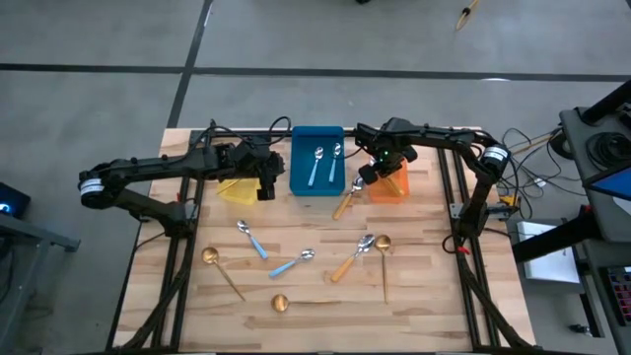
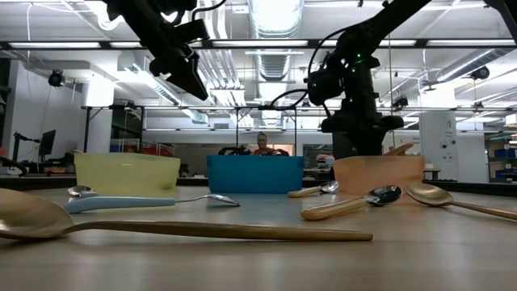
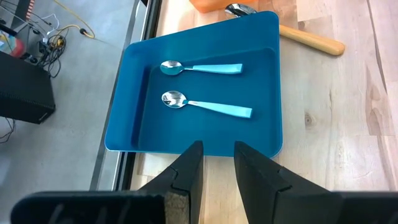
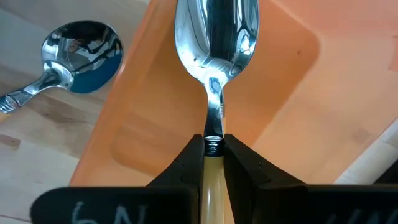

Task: Sort silverware by color (type)
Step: Put the yellow spoon into the orange bin

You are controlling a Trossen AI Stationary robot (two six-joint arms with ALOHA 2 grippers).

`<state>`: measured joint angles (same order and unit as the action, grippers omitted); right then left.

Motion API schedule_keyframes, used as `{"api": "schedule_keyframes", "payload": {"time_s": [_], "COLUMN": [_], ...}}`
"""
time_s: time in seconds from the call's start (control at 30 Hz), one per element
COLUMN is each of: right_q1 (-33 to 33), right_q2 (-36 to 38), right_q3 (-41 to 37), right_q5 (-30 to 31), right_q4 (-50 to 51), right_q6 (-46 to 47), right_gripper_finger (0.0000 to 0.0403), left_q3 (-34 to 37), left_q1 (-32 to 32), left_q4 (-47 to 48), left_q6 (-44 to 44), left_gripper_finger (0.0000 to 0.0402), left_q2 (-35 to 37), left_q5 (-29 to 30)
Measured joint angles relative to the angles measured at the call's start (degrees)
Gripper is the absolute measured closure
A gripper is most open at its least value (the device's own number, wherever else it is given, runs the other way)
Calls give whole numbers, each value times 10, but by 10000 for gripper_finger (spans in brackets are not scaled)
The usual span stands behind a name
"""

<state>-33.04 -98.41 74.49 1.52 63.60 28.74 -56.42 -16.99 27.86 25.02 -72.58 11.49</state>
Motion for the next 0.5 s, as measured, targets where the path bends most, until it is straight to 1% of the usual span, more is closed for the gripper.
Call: {"api": "schedule_keyframes", "payload": {"time_s": [0.5], "right_q1": [0], "right_q2": [0], "right_q3": [-12], "right_q5": [-1], "right_q4": [-1], "right_q6": [-11], "right_gripper_finger": [375], "left_q3": [0], "left_q1": [0], "left_q4": [0], "left_q6": [0], "left_gripper_finger": [329], "left_q2": [0], "left_q5": [0]}}
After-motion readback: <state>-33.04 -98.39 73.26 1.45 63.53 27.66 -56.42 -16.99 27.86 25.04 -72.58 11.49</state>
